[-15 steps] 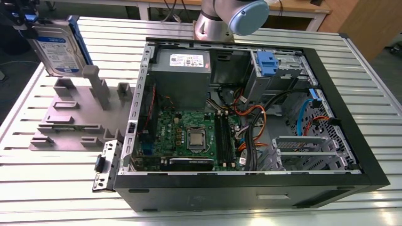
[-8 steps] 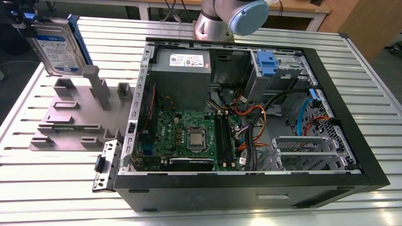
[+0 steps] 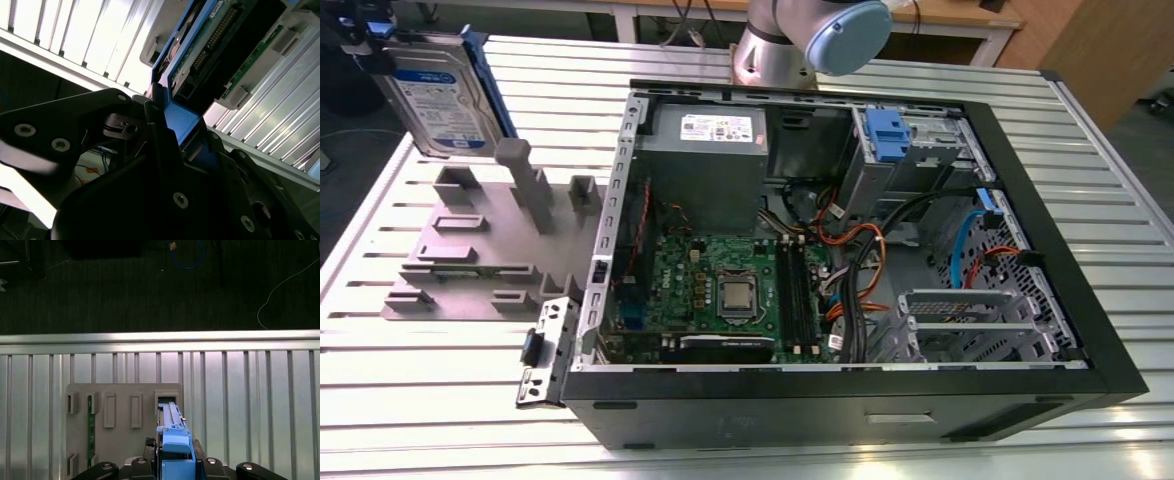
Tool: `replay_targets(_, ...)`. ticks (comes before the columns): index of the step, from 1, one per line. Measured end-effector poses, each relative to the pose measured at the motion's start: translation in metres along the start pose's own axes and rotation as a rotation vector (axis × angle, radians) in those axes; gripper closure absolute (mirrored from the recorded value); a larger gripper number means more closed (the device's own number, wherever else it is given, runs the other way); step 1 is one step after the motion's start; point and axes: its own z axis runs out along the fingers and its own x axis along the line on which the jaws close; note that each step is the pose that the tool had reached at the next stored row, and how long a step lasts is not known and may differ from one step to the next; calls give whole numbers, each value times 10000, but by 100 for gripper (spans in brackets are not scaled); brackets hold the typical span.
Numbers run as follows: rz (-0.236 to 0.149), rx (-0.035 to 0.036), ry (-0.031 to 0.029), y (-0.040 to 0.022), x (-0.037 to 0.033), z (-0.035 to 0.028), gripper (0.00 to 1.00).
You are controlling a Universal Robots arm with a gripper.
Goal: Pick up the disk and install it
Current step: 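Pick up the disk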
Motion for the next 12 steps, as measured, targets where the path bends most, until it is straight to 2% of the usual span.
replay_targets(12, 0, 1, -3, 3, 1, -91, 64)
